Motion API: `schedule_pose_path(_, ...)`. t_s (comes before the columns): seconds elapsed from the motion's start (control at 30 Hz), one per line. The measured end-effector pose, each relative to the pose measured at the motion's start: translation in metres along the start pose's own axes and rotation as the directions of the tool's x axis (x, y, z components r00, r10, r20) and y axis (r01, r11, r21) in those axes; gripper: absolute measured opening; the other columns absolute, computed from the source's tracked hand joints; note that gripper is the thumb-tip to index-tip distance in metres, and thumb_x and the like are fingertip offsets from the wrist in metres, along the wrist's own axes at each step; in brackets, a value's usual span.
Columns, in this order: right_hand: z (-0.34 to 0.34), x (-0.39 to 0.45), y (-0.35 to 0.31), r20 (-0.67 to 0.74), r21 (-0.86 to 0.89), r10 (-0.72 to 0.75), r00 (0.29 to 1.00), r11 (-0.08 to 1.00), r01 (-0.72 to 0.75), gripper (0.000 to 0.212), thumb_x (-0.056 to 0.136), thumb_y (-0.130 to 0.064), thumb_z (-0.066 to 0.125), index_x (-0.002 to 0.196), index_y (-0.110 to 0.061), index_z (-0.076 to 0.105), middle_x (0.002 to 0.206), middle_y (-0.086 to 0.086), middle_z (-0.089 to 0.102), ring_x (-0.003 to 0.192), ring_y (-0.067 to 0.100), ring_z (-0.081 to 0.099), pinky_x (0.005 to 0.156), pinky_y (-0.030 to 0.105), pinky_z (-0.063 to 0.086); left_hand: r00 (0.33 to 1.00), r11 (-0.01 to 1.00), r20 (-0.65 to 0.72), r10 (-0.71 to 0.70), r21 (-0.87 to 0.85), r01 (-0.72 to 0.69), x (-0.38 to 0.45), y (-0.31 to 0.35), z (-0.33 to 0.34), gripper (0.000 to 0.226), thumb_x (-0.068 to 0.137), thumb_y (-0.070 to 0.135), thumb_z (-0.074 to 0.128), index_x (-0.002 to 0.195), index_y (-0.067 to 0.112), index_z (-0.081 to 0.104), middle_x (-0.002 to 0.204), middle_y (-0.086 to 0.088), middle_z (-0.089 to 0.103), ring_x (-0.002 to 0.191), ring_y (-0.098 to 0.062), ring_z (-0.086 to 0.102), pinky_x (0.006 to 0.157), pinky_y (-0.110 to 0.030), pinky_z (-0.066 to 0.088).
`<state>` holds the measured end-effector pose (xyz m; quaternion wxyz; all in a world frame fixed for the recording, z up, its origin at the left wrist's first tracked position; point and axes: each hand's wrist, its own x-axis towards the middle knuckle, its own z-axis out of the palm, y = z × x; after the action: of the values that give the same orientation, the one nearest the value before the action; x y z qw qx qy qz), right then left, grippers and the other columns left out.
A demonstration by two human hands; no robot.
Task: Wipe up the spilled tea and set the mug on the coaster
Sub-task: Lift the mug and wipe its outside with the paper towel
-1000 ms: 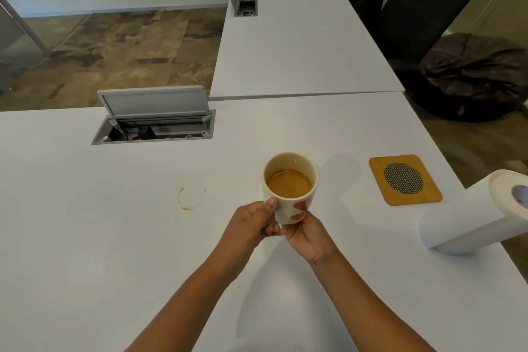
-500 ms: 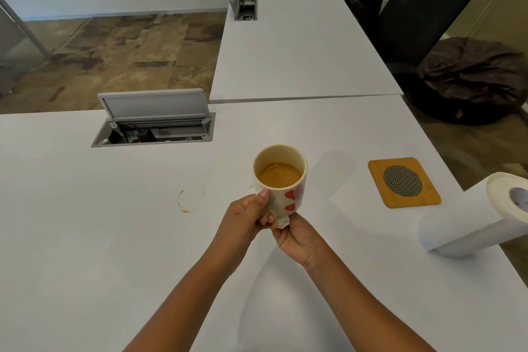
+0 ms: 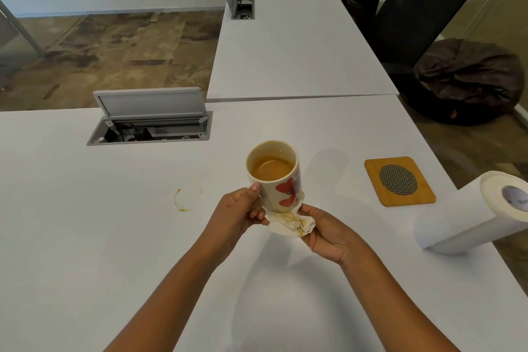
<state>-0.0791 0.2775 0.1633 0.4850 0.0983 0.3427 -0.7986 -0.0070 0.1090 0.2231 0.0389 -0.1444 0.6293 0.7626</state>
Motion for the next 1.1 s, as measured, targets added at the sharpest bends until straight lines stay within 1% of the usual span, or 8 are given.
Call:
schedule_pose_path(0.1, -0.007, -0.004, -0.006, -0.039, -0.034, 0.024, 0.999, 0.999, -0.025, 0.023, 0.076, -0.015, 0.06, 0.091, -0.005, 0.075, 0.108, 0.016, 0.07, 0.098, 0.022, 0.069, 0.074, 0.029, 0.059, 0.999, 1.0, 0.029, -0.014, 0.021, 0.014, -0.002, 0.002, 0.002, 0.047, 0.092, 0.031, 0.04, 0.047, 0.021, 0.047, 0.05, 0.005, 0.049, 0.057, -0.013, 0.049, 0.07, -0.03, 0.054)
schedule_pose_path(0.3, -0.011, -0.011, -0.017, -0.015, -0.032, 0.046, 0.999, 0.998, -0.047, 0.029, 0.078, -0.017, 0.057, 0.097, -0.004, 0.073, 0.109, 0.016, 0.07, 0.098, 0.024, 0.069, 0.076, 0.031, 0.059, 0.999, 0.999, 0.039, -0.021, 0.03, 0.02, -0.003, 0.009, 0.006, 0.046, 0.093, 0.029, 0.04, 0.048, 0.018, 0.045, 0.049, 0.004, 0.044, 0.056, -0.015, 0.046, 0.065, -0.026, 0.054)
schedule_pose_path(0.53, -0.014, -0.012, -0.027, -0.104, -0.025, -0.036, 0.994, 0.999, 0.034, 0.041, 0.075, -0.017, 0.059, 0.113, -0.002, 0.062, 0.118, 0.019, 0.064, 0.101, 0.025, 0.066, 0.085, 0.034, 0.054, 0.999, 0.997, 0.045, -0.027, 0.07, 0.024, -0.001, 0.01, 0.006, 0.047, 0.092, 0.031, 0.041, 0.047, 0.019, 0.046, 0.049, 0.004, 0.044, 0.054, -0.013, 0.048, 0.066, -0.026, 0.055)
schedule_pose_path(0.6, -0.011, -0.011, -0.029, -0.086, -0.02, -0.061, 0.994, 0.998, 0.06, 0.041, 0.077, -0.017, 0.058, 0.115, -0.003, 0.062, 0.118, 0.018, 0.064, 0.103, 0.025, 0.065, 0.085, 0.034, 0.055, 0.999, 0.996, 0.041, -0.035, 0.087, 0.032, -0.001, 0.011, 0.007, 0.045, 0.092, 0.031, 0.041, 0.05, 0.016, 0.046, 0.048, 0.004, 0.045, 0.054, -0.013, 0.049, 0.067, -0.025, 0.055)
schedule_pose_path(0.7, -0.009, -0.007, -0.031, -0.048, -0.028, -0.111, 0.993, 0.994, 0.109, 0.028, 0.086, -0.015, 0.05, 0.102, -0.008, 0.072, 0.108, 0.014, 0.07, 0.098, 0.023, 0.068, 0.078, 0.035, 0.059, 0.998, 0.993, 0.045, -0.053, 0.112, 0.047, -0.003, 0.011, 0.01, 0.044, 0.091, 0.031, 0.042, 0.05, 0.015, 0.047, 0.046, 0.007, 0.046, 0.052, -0.011, 0.05, 0.075, -0.031, 0.056)
schedule_pose_path(0.8, -0.011, -0.002, -0.03, -0.005, 0.026, -0.119, 0.993, 0.993, 0.119, 0.033, 0.095, -0.019, 0.04, 0.107, -0.011, 0.07, 0.112, 0.013, 0.069, 0.103, 0.024, 0.067, 0.079, 0.037, 0.058, 0.997, 0.991, 0.046, -0.055, 0.123, 0.049, -0.005, 0.014, 0.013, 0.044, 0.091, 0.031, 0.042, 0.049, 0.017, 0.047, 0.045, 0.008, 0.045, 0.051, -0.008, 0.051, 0.084, -0.038, 0.053)
schedule_pose_path(0.93, -0.009, 0.005, -0.028, 0.084, 0.009, -0.133, 0.988, 0.991, 0.132, 0.035, 0.093, -0.026, 0.041, 0.107, -0.015, 0.07, 0.114, 0.011, 0.069, 0.106, 0.022, 0.065, 0.077, 0.036, 0.057, 0.998, 0.992, 0.046, -0.051, 0.114, 0.045, -0.004, 0.018, 0.014, 0.042, 0.092, 0.029, 0.041, 0.054, 0.012, 0.044, 0.045, 0.008, 0.044, 0.049, -0.008, 0.051, 0.081, -0.036, 0.054)
schedule_pose_path(1.1, -0.006, 0.015, -0.025, 0.031, -0.01, -0.134, 0.99, 0.991, 0.135, 0.037, 0.097, -0.028, 0.036, 0.108, -0.017, 0.07, 0.116, 0.01, 0.068, 0.108, 0.023, 0.064, 0.08, 0.034, 0.056, 0.998, 0.995, 0.039, -0.043, 0.088, 0.04, -0.005, 0.02, 0.012, 0.044, 0.093, 0.028, 0.04, 0.052, 0.012, 0.043, 0.045, 0.006, 0.043, 0.049, -0.009, 0.049, 0.072, -0.029, 0.056)
